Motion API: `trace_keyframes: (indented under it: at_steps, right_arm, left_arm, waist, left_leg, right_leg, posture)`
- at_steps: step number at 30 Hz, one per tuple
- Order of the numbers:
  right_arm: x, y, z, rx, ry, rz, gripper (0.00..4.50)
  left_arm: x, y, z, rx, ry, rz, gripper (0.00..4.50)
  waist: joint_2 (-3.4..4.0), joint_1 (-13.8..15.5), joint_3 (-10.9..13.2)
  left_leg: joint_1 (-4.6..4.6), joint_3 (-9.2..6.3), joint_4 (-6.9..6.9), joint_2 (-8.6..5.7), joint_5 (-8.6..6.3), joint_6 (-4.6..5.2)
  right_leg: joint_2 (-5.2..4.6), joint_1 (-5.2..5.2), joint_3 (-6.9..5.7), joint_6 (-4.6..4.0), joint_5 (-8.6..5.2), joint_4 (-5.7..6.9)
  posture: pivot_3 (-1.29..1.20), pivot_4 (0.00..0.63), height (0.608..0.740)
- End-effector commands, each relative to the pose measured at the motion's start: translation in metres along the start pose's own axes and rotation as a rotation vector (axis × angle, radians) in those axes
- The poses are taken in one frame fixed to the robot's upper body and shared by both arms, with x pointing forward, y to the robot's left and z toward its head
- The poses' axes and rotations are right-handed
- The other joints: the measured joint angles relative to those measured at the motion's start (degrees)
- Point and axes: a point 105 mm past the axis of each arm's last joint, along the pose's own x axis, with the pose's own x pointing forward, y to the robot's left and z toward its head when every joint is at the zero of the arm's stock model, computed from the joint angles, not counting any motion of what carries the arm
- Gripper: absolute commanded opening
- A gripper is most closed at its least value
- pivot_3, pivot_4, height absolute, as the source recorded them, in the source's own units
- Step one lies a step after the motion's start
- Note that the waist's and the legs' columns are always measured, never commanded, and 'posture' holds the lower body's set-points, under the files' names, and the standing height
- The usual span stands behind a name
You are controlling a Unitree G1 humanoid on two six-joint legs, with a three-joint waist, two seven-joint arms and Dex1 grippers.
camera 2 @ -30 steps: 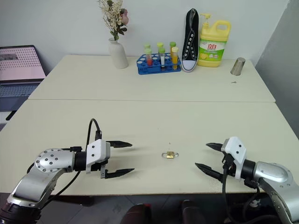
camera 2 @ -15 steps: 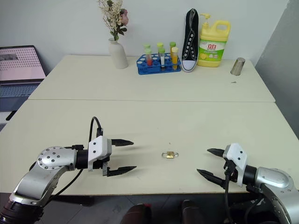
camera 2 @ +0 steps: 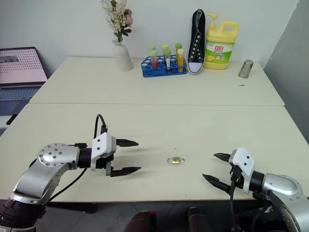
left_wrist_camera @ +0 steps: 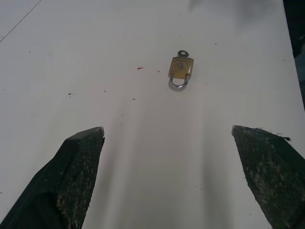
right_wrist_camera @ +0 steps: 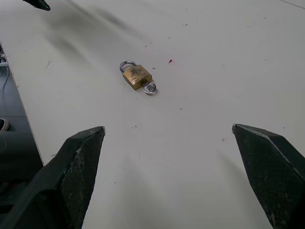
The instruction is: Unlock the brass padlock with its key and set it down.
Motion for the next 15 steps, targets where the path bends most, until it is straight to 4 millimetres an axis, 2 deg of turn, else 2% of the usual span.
trace_keyframes:
  at_steps: [1, 3, 7, 15]
  right_arm:
    - [0.000, 0.002, 0.015, -0.024, -0.038, -0.002, 4.49]
    - [0.002, 0.004, 0.019, -0.015, -0.046, -0.002, 4.49]
    - [0.004, 0.007, 0.024, 0.007, -0.047, -0.014, 4.49]
    - [0.003, 0.009, 0.026, 0.063, 0.006, -0.058, 4.49]
  left_arm:
    - [0.004, 0.003, 0.011, 0.026, -0.015, -0.028, 4.50]
    - [0.015, 0.005, 0.013, 0.050, -0.011, -0.017, 4.50]
    - [0.030, -0.002, 0.017, 0.047, -0.013, -0.076, 4.50]
    - [0.067, -0.004, 0.010, 0.049, -0.015, -0.129, 4.50]
  waist:
    - [0.00, 0.00, 0.00]
    - [0.00, 0.01, 0.00]
    - [-0.01, 0.01, -0.01]
    - [-0.01, 0.05, -0.01]
  left_leg:
    - [-0.01, -0.01, 0.01, 0.00, 0.00, 0.00]
    - [-0.01, -0.02, 0.01, -0.01, 0.00, 0.00]
    - [-0.02, -0.01, 0.03, -0.02, 0.00, 0.00]
    - [-0.02, -0.04, 0.03, -0.04, 0.00, 0.00]
  right_leg:
    - [0.00, 0.00, -0.01, 0.00, 0.00, 0.00]
    - [0.00, 0.00, -0.01, 0.00, 0.00, 0.00]
    - [0.01, 0.01, 0.02, 0.01, 0.00, 0.01]
    - [0.04, 0.02, 0.00, 0.01, 0.00, 0.02]
  posture:
    - [0.00, 0.150, 0.740]
    - [0.00, 0.150, 0.740]
    - [0.00, 0.150, 0.740]
    - [0.00, 0.150, 0.740]
